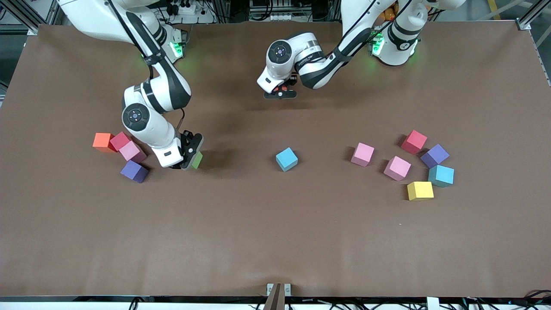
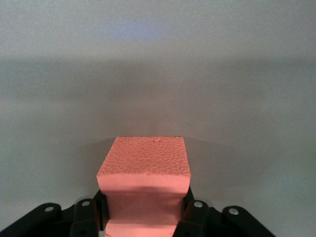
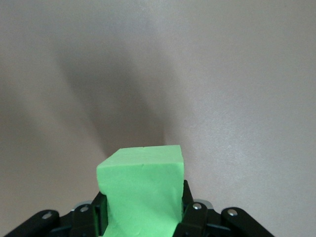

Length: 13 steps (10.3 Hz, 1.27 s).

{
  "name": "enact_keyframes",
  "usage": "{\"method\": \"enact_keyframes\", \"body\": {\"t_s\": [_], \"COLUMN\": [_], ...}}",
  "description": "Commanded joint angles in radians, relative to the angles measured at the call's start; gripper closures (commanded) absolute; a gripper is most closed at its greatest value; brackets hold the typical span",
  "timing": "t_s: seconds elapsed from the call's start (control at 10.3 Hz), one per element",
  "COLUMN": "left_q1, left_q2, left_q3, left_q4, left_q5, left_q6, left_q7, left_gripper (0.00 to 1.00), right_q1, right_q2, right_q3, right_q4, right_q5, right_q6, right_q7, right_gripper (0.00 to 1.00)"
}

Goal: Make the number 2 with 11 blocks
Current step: 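Carry green to center with the right gripper while the left gripper places orange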

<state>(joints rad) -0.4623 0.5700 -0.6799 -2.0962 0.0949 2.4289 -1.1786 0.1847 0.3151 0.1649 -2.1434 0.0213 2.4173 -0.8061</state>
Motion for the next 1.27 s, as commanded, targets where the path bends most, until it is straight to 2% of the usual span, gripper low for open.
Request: {"method": "enact_keyframes", "body": {"t_s": [0.0,0.29,0.58,0.88,1.07,1.17], "left_q1": [-0.015,-0.016,0.005,0.092,0.181,0.242], "left_q2": [0.024,-0.037,-0.198,-0.326,-0.320,-0.305], "left_q3": [0.011,0.010,0.005,0.006,0.008,0.011], "left_q4": [0.024,0.025,0.024,0.028,0.094,0.154], "left_q5": [0.057,0.117,0.115,0.103,0.106,0.108], "left_q6": [0.006,-0.014,-0.161,-0.250,-0.324,-0.373], "left_q7": [-0.035,-0.140,-0.160,-0.216,-0.222,-0.214], "left_gripper": [0.01,0.00,0.00,0.00,0.00,0.00], "right_q1": [0.038,0.079,0.116,0.122,0.133,0.178], "right_q2": [-0.021,-0.034,-0.094,-0.140,-0.143,-0.146], "right_q3": [-0.002,0.010,0.033,0.090,0.126,0.124], "right_q4": [0.011,0.002,-0.058,-0.104,-0.116,-0.124], "right_q5": [0.011,0.011,0.012,0.014,0.015,0.038], "right_q6": [-0.055,-0.063,-0.067,-0.072,-0.072,-0.063], "right_q7": [0.080,0.067,0.081,0.079,0.079,0.079], "right_gripper": [0.71,0.71,0.71,0.71,0.72,0.73]}}
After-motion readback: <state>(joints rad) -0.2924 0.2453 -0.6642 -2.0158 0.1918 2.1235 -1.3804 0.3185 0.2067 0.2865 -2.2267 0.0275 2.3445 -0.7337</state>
